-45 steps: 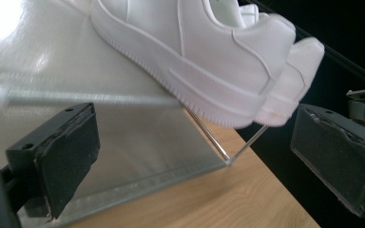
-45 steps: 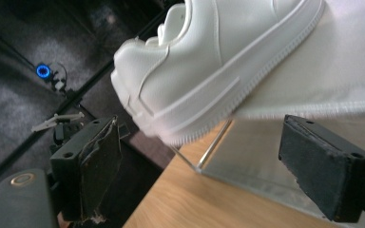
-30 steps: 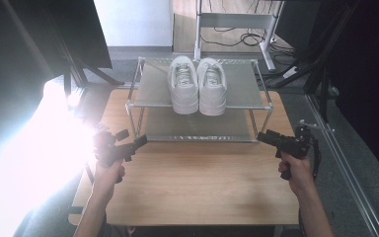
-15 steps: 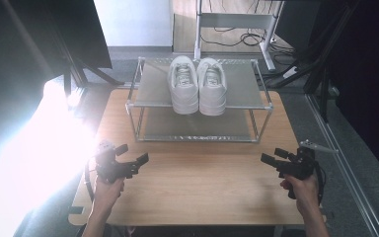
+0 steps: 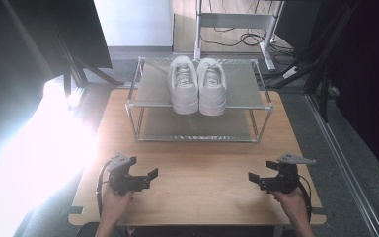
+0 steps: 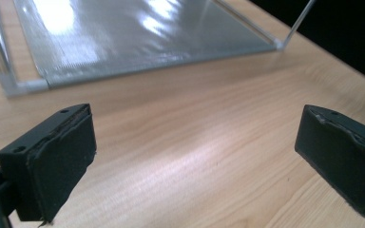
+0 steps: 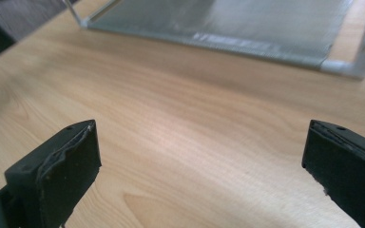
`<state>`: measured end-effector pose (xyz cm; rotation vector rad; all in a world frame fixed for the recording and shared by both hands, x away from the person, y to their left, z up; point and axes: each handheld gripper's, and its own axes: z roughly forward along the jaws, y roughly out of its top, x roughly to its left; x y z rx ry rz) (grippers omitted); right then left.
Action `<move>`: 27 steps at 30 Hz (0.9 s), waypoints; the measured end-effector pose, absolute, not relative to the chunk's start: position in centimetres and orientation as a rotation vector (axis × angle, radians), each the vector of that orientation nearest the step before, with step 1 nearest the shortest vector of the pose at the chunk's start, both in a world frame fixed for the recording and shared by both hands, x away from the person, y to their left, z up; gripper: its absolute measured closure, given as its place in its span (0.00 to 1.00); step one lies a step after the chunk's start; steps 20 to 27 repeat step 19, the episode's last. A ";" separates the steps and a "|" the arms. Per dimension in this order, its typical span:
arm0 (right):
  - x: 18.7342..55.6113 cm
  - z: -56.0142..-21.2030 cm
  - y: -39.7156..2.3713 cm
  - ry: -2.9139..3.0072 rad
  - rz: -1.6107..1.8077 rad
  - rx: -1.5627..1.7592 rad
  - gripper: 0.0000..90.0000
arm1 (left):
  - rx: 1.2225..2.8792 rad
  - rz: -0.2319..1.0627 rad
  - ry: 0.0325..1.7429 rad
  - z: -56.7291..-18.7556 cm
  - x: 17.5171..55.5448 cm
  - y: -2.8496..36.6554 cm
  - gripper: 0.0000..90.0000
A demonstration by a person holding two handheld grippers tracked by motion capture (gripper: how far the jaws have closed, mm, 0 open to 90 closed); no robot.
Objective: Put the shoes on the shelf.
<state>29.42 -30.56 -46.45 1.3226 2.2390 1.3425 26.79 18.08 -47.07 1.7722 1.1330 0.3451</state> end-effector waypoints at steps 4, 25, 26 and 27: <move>28.9 -47.3 -29.2 2.296 1.243 1.286 0.00 | 1.878 0.365 1.136 -48.1 26.4 16.8 0.00; 28.1 -50.3 -25.1 2.471 0.991 1.119 0.00 | 2.160 0.411 1.100 -50.7 26.0 12.4 0.00; 28.1 -50.3 -25.1 2.471 0.991 1.119 0.00 | 2.160 0.411 1.100 -50.7 26.0 12.4 0.00; 28.1 -50.3 -25.1 2.471 0.991 1.119 0.00 | 2.160 0.411 1.100 -50.7 26.0 12.4 0.00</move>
